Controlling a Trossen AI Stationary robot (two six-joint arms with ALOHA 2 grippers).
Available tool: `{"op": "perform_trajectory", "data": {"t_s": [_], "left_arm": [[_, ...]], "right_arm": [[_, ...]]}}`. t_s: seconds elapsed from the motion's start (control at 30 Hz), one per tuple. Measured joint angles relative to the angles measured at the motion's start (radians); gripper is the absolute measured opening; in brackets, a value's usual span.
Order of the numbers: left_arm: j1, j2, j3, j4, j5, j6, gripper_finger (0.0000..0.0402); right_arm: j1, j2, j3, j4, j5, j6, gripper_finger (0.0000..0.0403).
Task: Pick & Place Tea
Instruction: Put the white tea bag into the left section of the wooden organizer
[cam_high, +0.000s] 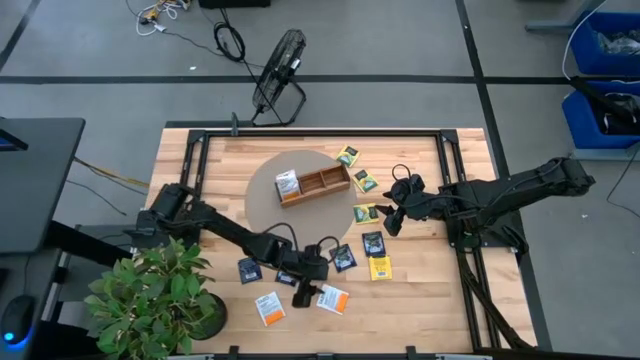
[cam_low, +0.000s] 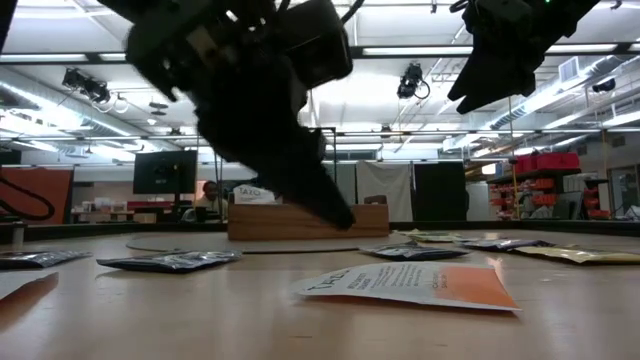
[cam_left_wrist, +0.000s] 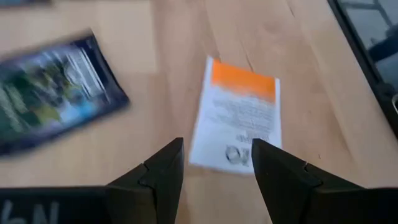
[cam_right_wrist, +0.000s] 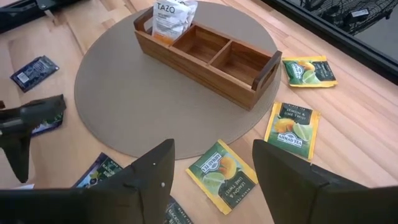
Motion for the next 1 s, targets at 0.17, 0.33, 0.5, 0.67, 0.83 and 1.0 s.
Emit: {"op": "perform_trajectory", "data": {"t_s": [0.17, 0.33, 0.5, 0.67, 0.83, 1.0], "left_arm": [[-0.004, 0.020, 0.002, 0.007, -0.040, 0.064, 0.0193], [-0.003, 0.050, 0.005, -0.001, -0.032, 0.052, 0.0193], [-0.003, 0.050, 0.007, 0.016, -0.015, 0.029, 0.0193], [-0.004, 0.078, 0.009, 0.026, 0.007, 0.076, 0.0193], [-0.003, 0.109, 0.011, 0.027, 0.015, 0.086, 0.0186], [-0.003, 0.114, 0.011, 0.016, 0.003, 0.132, 0.0131]], "right_arm": [[0.000, 0.000, 0.000, 0.001, 0.000, 0.000, 0.0224], [0.015, 0.000, 0.000, 0.019, -0.071, 0.018, 0.0224], [0.090, 0.011, 0.000, 0.039, -0.076, 0.081, 0.0224], [0.126, 0.015, 0.000, 0.015, -0.020, 0.151, 0.0224], [0.148, 0.015, 0.000, 0.006, -0.018, 0.177, 0.0224], [0.155, 0.015, 0.000, -0.016, -0.017, 0.202, 0.0224]]}}
